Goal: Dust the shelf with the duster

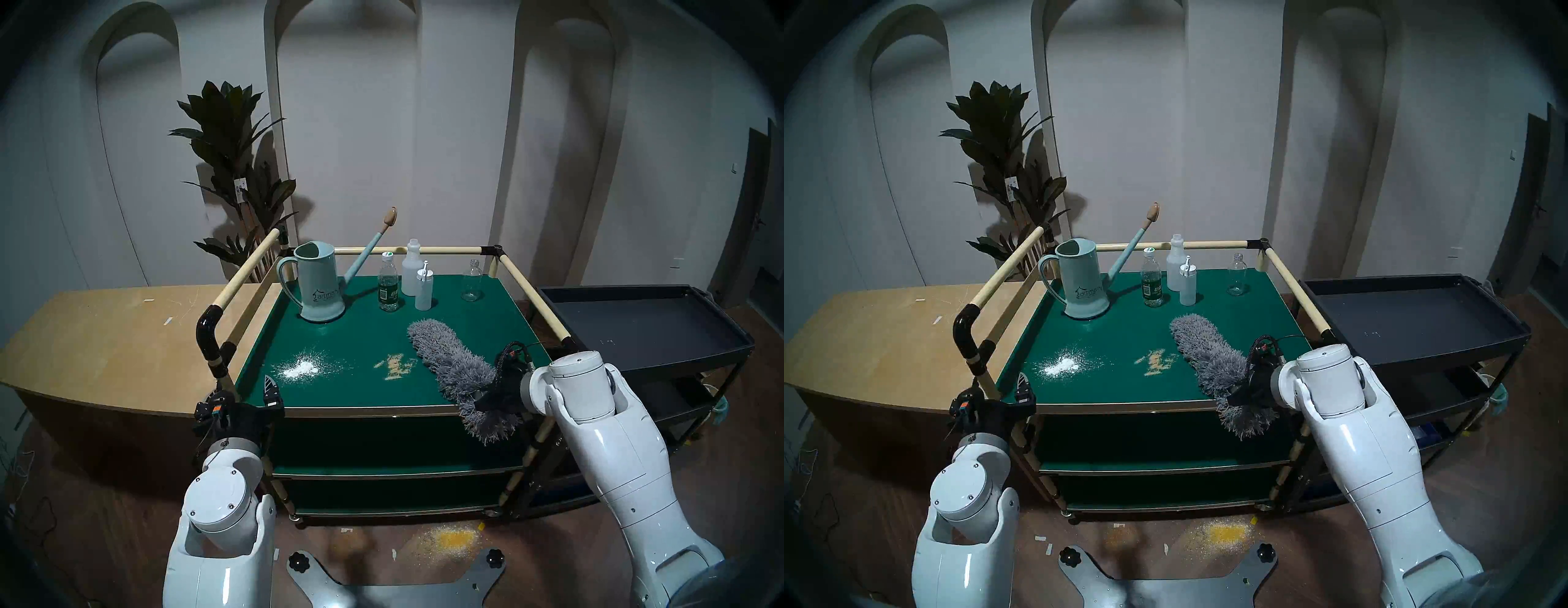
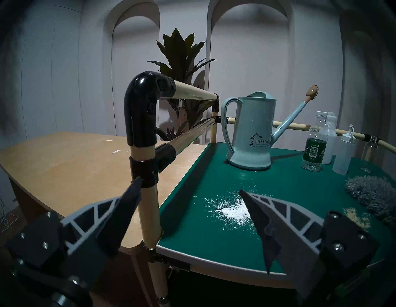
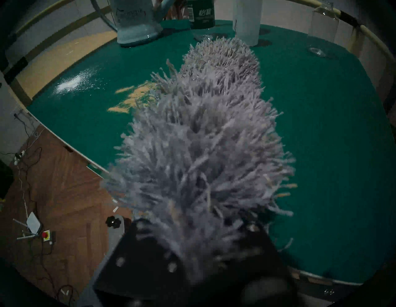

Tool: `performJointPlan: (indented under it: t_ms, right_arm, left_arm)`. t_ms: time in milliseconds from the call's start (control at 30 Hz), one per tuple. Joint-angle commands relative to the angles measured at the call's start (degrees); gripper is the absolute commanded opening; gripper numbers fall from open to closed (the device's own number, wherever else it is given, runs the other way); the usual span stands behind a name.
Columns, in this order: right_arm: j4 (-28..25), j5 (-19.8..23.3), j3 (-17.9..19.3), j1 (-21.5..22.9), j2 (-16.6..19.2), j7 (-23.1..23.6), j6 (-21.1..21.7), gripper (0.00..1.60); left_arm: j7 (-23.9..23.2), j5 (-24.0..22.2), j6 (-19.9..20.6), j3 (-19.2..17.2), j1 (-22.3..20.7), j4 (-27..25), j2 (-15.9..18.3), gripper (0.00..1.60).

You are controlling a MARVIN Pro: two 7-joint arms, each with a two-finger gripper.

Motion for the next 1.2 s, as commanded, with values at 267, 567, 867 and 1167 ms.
performJointPlan:
  t_ms: [267,567,867,1167]
  right_arm:
    - [1.75,-0.12,-4.06,4.14,1.54,2.85,0.33,0.00]
    - [3.59,-0.65,-8.05,7.06,0.29,3.17,0.33,0.00]
    - [6.03,-1.69,-11.53,10.18,-1.42,3.80,0.13,0.00]
    - [8.48,-2.91,-15.27,12.74,-3.19,4.77,-0.50,0.00]
  left_arm:
    - [0.73,0.12,-1.02,-0.19,0.08,-1.55,-0.43,1.60]
    - [2.58,0.23,-1.94,-1.06,1.47,-2.34,-1.43,1.60]
    - [4.42,0.26,-2.60,-2.05,3.09,-3.59,-2.51,1.60]
    - [6.51,0.34,-3.33,-2.93,5.05,-4.74,-3.93,1.60]
